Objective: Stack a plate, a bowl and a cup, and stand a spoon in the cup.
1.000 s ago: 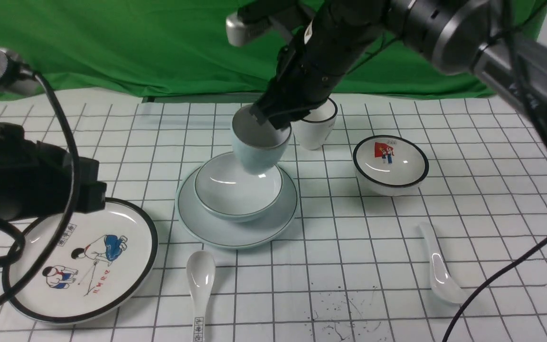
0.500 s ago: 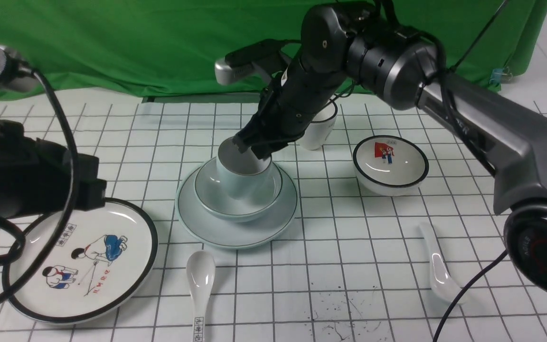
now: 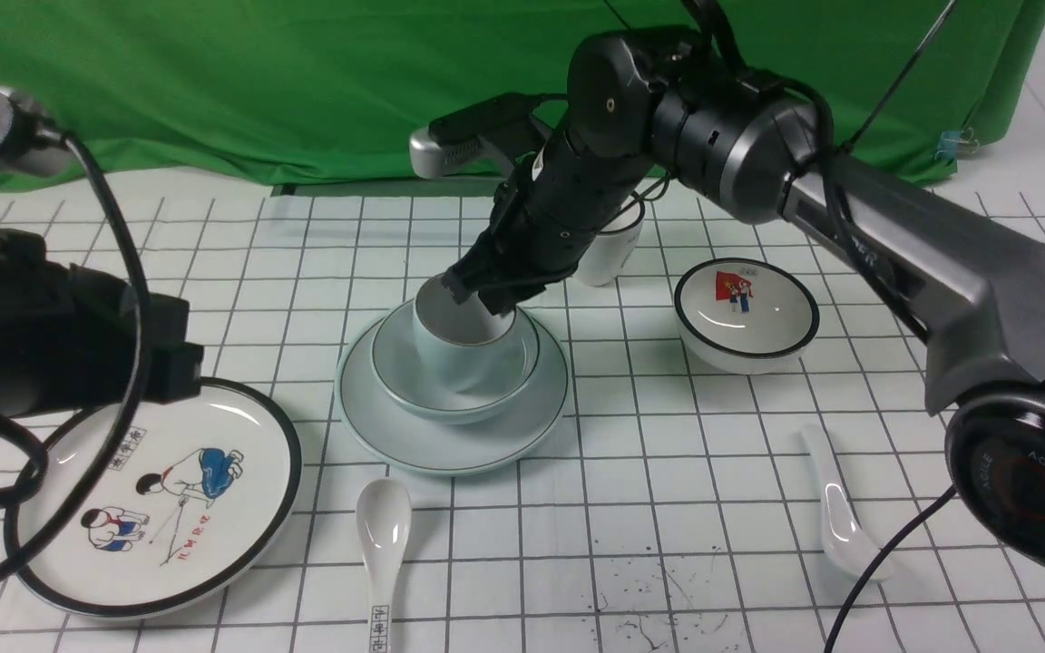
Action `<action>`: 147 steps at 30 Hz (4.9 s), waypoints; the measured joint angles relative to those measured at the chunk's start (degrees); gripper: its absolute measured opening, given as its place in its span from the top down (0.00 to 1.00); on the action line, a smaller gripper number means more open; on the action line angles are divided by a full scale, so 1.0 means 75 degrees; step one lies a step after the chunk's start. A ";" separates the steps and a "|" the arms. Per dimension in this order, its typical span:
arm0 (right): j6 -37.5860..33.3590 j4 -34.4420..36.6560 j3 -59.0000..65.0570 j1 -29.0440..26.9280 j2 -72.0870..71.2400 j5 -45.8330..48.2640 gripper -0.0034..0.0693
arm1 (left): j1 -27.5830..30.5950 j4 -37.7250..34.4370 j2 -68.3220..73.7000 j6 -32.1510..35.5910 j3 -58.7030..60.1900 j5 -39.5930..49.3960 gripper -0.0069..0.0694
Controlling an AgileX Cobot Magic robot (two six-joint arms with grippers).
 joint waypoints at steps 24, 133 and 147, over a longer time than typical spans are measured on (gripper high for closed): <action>0.0145 -0.1818 0.0001 -0.0736 -0.2889 0.1646 0.28 | 0.0000 0.0020 0.0000 0.0060 0.0000 0.0050 0.96; 0.2208 -0.1715 0.5821 0.0712 -0.2111 -1.0289 0.68 | 0.0000 0.0476 -0.0043 -0.0171 0.0000 -0.0231 0.96; 0.0708 -0.1715 0.6425 0.0712 -0.6224 -0.7099 0.94 | 0.0000 0.0567 -0.4045 -0.0586 0.1840 -0.0049 0.96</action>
